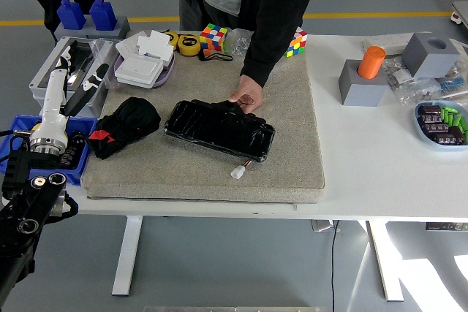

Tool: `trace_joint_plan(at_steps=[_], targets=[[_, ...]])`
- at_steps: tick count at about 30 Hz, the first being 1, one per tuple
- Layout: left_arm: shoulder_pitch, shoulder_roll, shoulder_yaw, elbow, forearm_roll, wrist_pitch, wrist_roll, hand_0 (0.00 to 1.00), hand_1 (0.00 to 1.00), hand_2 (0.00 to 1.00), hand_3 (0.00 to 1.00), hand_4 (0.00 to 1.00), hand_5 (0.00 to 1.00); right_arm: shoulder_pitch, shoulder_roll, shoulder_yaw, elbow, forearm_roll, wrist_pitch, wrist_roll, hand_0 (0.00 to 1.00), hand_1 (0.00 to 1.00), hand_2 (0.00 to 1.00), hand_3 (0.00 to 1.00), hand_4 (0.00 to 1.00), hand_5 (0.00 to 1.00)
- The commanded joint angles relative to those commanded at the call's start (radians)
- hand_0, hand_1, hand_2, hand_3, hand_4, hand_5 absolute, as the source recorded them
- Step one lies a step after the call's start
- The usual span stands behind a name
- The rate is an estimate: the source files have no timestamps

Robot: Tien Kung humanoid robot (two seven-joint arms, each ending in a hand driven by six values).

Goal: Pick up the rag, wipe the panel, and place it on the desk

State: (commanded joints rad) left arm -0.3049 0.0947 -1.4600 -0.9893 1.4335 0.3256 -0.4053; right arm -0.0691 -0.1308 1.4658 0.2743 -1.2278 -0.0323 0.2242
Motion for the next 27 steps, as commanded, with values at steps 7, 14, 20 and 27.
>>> trace_joint_plan(at_steps=[7,14,20,27], targets=[[0.045,-0.024,-0.067,-0.027,-0.129,0.002,-0.021,0.617,0.660,0.666,0.688,0.998,0.356,0.004,-0.004,0.051,-0.037,-0.040,0.002,-0.004,0.590,0.597,0.524,0.525,0.886,0.346],[0.065,-0.029,-0.096,-0.042,-0.132,-0.007,-0.010,0.617,0.654,0.664,0.676,0.998,0.344,0.001,-0.005,0.080,-0.055,-0.067,0.002,-0.007,0.590,0.599,0.523,0.525,0.883,0.347],[0.065,-0.031,-0.107,-0.053,-0.128,-0.010,-0.004,0.617,0.650,0.662,0.674,0.997,0.343,0.003,-0.004,0.074,-0.053,-0.063,0.003,-0.010,0.590,0.599,0.524,0.525,0.883,0.347],[0.065,-0.035,-0.109,-0.063,-0.126,-0.014,0.003,0.617,0.649,0.662,0.675,0.996,0.344,0.002,-0.007,0.079,-0.055,-0.066,0.002,-0.012,0.590,0.599,0.524,0.525,0.883,0.347]])
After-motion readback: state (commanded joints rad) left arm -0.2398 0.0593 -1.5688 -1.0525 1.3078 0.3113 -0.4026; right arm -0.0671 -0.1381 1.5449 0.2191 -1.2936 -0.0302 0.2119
